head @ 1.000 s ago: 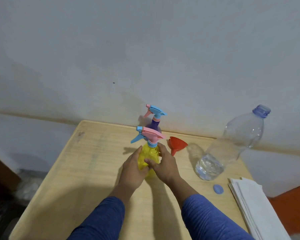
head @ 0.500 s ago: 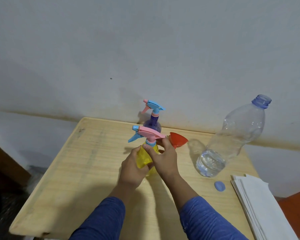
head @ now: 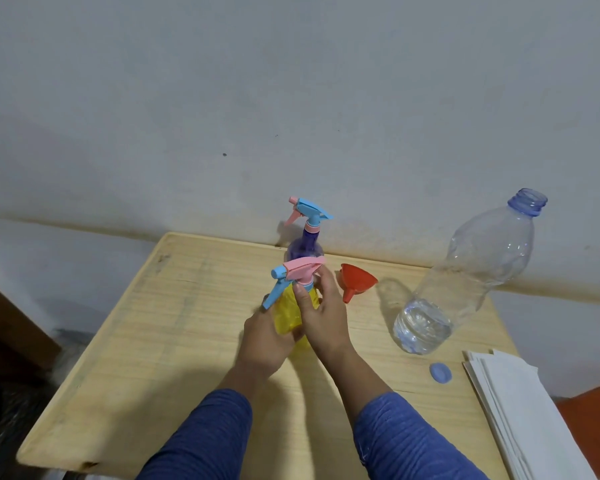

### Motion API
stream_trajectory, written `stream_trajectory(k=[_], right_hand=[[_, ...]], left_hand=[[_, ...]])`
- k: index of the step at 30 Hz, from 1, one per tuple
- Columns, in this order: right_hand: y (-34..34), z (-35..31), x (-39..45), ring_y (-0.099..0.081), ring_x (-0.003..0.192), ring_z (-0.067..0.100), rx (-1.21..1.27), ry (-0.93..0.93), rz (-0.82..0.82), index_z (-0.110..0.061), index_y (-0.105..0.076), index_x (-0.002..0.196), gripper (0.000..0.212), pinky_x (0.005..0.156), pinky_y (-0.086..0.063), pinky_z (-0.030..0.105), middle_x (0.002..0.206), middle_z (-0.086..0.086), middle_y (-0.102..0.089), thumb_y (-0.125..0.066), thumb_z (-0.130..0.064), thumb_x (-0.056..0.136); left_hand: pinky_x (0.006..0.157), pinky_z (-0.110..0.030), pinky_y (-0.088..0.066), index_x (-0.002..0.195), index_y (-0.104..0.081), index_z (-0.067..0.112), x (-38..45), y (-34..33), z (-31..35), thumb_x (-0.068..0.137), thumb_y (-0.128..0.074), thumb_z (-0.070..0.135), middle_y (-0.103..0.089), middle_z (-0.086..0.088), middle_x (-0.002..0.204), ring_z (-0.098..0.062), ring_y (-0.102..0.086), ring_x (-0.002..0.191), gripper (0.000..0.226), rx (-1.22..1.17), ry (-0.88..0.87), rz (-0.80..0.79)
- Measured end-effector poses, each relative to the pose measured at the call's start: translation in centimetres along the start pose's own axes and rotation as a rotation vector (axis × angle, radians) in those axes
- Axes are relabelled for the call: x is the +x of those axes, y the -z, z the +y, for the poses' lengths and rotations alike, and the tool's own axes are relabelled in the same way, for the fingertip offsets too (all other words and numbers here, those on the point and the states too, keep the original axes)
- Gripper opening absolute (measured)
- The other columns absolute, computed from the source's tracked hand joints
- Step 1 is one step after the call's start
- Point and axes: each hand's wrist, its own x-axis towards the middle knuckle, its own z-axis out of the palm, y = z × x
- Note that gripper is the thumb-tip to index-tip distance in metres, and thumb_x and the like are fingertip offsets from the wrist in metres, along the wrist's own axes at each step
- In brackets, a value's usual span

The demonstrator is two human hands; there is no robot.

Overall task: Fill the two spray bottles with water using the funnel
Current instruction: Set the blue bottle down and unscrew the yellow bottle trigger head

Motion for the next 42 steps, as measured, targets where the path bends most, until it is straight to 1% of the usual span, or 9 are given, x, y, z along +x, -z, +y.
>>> stream_trajectory(k=[5, 9, 13, 18, 22, 25, 28, 32, 42], right_hand=[[0.6, -0.2, 0.1, -0.053, 0.088, -0.004, 0.031, -0.037, 0.059, -0.017, -0.047, 0.095, 0.033, 0.071, -0.04, 0.01, 0.087, -0.016, -0.055, -0.074, -0.018, 0.078], [0.4, 0.5, -0.2, -0.056, 0.103, 0.001, 0.027, -0.025, 0.027, -0.024, -0.055, 0.113, 0.031, 0.088, -0.047, 0.024, 0.105, -0.016, -0.061, -0.059, -0.009, 0.087], [0.9, 0.2, -0.2, -0.054, 0.099, -0.012, 0.057, -0.031, 0.004, -0.029, -0.048, 0.115, 0.045, 0.076, -0.043, 0.009, 0.103, -0.024, -0.058, -0.07, -0.012, 0.08], [0.9, 0.6, 0.0, -0.055, 0.108, 0.003, -0.022, -0.04, -0.034, -0.034, -0.055, 0.122, 0.041, 0.092, -0.049, 0.03, 0.112, -0.013, -0.062, -0.06, -0.014, 0.086], [1.3, 0.2, 0.0, -0.055, 0.102, -0.005, 0.03, -0.025, -0.031, -0.03, -0.046, 0.119, 0.048, 0.076, -0.042, 0.005, 0.106, -0.022, -0.057, -0.071, -0.016, 0.081], [1.3, 0.0, 0.3, -0.055, 0.092, -0.002, -0.021, -0.008, -0.001, -0.027, -0.05, 0.101, 0.028, 0.073, -0.044, 0.012, 0.094, -0.018, -0.058, -0.067, -0.014, 0.083], [1.4, 0.4, 0.0, -0.056, 0.107, 0.007, -0.024, -0.004, -0.033, -0.029, -0.054, 0.123, 0.038, 0.09, -0.05, 0.028, 0.111, -0.011, -0.062, -0.058, -0.014, 0.088], [1.7, 0.2, 0.0, -0.056, 0.101, -0.008, 0.045, -0.012, -0.022, -0.031, -0.048, 0.115, 0.046, 0.075, -0.044, 0.01, 0.104, -0.024, -0.058, -0.072, -0.014, 0.08], [2.2, 0.2, 0.4, -0.057, 0.109, 0.004, 0.029, -0.024, -0.067, -0.027, -0.051, 0.126, 0.048, 0.086, -0.052, 0.031, 0.109, -0.015, -0.063, -0.068, -0.016, 0.083]], left_hand=[[0.084, -0.034, -0.053, 0.118, -0.052, 0.03, -0.2, 0.2, 0.4, 0.071, -0.075, 0.031, -0.064, 0.009, 0.102, -0.011, -0.062, 0.093, 0.052, -0.034, 0.0, -0.015], [0.082, -0.033, -0.052, 0.123, -0.047, 0.029, -0.3, 0.5, 0.4, 0.07, -0.077, 0.027, -0.063, 0.007, 0.102, -0.014, -0.062, 0.092, 0.061, -0.072, 0.018, -0.037], [0.081, -0.026, -0.048, 0.126, -0.045, 0.028, -0.4, 0.5, 0.5, 0.072, -0.077, 0.027, -0.062, 0.007, 0.106, -0.014, -0.06, 0.097, 0.063, -0.058, 0.0, -0.044], [0.086, -0.033, -0.051, 0.13, -0.044, 0.028, -0.4, 0.6, 0.4, 0.069, -0.078, 0.027, -0.063, 0.005, 0.108, -0.015, -0.06, 0.099, 0.069, -0.073, 0.02, -0.052], [0.079, -0.029, -0.049, 0.126, -0.043, 0.03, -0.4, 0.4, 0.4, 0.072, -0.076, 0.028, -0.06, 0.007, 0.104, -0.015, -0.059, 0.095, 0.063, -0.05, 0.013, -0.051], [0.079, -0.03, -0.05, 0.126, -0.044, 0.03, -0.3, 0.5, 0.3, 0.072, -0.076, 0.029, -0.061, 0.007, 0.102, -0.015, -0.059, 0.093, 0.063, -0.045, 0.01, -0.049], [0.084, -0.031, -0.051, 0.128, -0.043, 0.032, -0.3, 0.4, 0.3, 0.069, -0.078, 0.029, -0.062, 0.008, 0.107, -0.013, -0.06, 0.097, 0.069, -0.061, 0.026, -0.045], [0.082, -0.031, -0.051, 0.125, -0.043, 0.034, -0.3, 0.3, 0.2, 0.07, -0.077, 0.034, -0.061, 0.011, 0.104, -0.011, -0.059, 0.094, 0.065, -0.039, 0.012, -0.04], [0.086, -0.034, -0.051, 0.129, -0.041, 0.033, -0.2, 0.1, 0.0, 0.07, -0.077, 0.039, -0.06, 0.01, 0.109, -0.013, -0.058, 0.1, 0.069, -0.028, 0.008, -0.024]])
